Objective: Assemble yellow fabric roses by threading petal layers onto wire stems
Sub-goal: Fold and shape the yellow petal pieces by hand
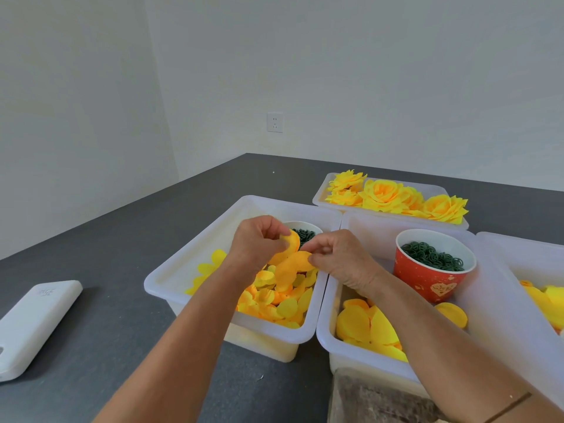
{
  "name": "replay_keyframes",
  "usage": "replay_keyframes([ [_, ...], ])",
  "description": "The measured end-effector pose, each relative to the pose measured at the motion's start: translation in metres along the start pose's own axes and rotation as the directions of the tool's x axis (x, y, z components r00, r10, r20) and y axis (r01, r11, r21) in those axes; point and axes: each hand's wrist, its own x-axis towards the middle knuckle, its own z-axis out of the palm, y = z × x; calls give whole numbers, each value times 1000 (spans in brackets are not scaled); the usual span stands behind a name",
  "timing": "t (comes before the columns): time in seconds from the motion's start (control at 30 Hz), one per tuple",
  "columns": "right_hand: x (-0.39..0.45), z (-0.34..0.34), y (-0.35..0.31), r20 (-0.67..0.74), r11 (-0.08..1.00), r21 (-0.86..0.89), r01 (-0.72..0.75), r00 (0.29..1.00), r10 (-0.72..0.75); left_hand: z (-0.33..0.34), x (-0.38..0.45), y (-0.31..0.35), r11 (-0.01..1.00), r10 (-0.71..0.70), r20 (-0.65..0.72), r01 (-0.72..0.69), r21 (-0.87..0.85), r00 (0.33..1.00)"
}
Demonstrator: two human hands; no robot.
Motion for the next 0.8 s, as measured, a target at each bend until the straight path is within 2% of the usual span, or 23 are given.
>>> replay_keyframes([
  [0.07,1,0,0,-95,998,56,-17,995,22,1,0,1,1000,-6,20,6,-30,1000],
  [0.2,0,-2,-1,-218,968,253,-6,974,63,-1,1,3,984,-152,129,162,-71,980],
  [0.33,0,-5,-1,-252,964,265,24,967,45,0,0,4,966,-113,220,159,-204,969],
  [0.4,1,-7,-2,-222,944,330,19,973,58,-2,1,6,933,-102,253,180,-310,962],
  [0.5,1,-8,-5,-47,798,602,-37,996,81,-5,2,10,865,-141,337,281,-415,931],
  [0.6,0,-9,-8,50,704,706,-77,997,59,-7,3,11,833,-159,382,332,-443,910],
  [0.67,-1,-9,-7,28,729,682,-51,999,43,-6,2,9,876,-160,328,287,-387,931],
  [0.7,-1,-8,-7,-16,788,615,-17,999,35,-6,1,8,926,-137,262,217,-309,955],
  [0.77,-2,-3,-6,-132,929,369,36,991,15,-6,0,3,996,-18,113,28,-84,993],
  [0.8,-1,0,-6,-182,968,245,49,983,-4,-5,0,1,999,48,63,-50,18,997],
])
